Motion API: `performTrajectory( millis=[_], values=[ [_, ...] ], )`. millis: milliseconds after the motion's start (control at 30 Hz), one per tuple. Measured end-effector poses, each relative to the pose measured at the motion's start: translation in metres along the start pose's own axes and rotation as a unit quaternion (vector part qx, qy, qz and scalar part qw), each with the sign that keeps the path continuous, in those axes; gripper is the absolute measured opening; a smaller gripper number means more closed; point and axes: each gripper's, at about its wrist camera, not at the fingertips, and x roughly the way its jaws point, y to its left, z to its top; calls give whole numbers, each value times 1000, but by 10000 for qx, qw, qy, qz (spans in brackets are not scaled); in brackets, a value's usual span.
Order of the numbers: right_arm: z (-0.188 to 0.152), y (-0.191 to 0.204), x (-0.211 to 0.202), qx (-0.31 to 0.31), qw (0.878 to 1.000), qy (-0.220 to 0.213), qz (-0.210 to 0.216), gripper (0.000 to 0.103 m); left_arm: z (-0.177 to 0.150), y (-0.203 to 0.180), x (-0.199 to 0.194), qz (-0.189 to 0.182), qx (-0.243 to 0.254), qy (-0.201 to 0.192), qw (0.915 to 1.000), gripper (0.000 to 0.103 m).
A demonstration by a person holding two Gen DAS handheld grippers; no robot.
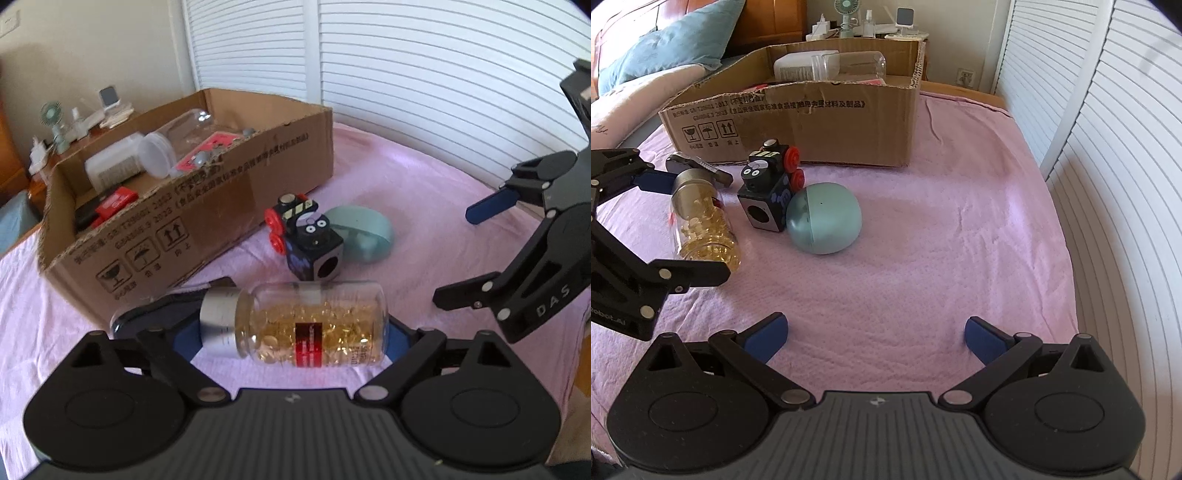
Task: Organize rigid objects
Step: 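Close the left tool on the gold capsule bottle while the right tool grasps the blue ball, then drop the capsule bottle into the box with the left tool while the right tool carries the ball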
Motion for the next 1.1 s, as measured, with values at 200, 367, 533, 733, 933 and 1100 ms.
performTrajectory(
  millis=[200, 367, 533, 733, 933, 1100],
  values=[
    [10, 6, 6, -263, 9995, -52, 159, 103, -8, 0, -13, 454, -567, 317, 9969, 93],
    [22, 17, 14, -643, 9974, -216, 256, 102, -18, 3, -23, 684, -974, 362, 9922, 93],
    [37, 17, 21, -755, 9957, -324, 427, 89, -20, 6, -26, 782, -1215, 333, 9889, 93],
    [46, 19, 23, -860, 9935, -391, 637, 64, -21, 5, -28, 819, -1324, 260, 9875, 93],
    [48, 25, 23, -982, 9924, -479, 571, 57, -20, 6, -27, 800, -1355, 262, 9872, 93],
    [40, 23, 16, -848, 9947, -376, 454, 57, -21, 5, -27, 827, -1353, 283, 9869, 93]
  ],
)
